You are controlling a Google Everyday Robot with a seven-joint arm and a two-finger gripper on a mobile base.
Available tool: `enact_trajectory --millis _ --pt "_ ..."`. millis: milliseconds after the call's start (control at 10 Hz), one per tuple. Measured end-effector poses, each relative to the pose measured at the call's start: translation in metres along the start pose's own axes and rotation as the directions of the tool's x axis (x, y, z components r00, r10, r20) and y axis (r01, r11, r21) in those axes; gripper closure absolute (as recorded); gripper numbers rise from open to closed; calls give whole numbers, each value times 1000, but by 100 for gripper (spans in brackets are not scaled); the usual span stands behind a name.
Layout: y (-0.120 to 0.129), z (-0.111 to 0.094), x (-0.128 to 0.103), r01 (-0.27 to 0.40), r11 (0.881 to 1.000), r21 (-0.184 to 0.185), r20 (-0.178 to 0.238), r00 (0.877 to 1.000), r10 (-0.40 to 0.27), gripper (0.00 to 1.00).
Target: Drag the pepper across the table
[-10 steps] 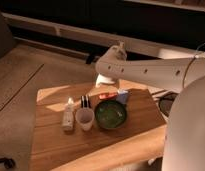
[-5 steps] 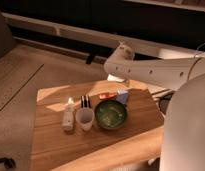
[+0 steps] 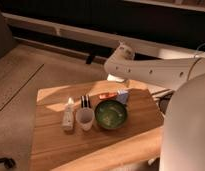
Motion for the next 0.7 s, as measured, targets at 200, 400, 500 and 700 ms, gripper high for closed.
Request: enact_trajectory --millis 200,400,500,700 --pt "11 35 17 -17 999 -39 -66 998 14 35" --pt "50 72 42 13 991 -130 -146 989 -32 35" --pt "64 78 44 38 985 -169 -153 986 -65 35" --pt "100 84 45 117 959 -258 -149 976 -159 35"
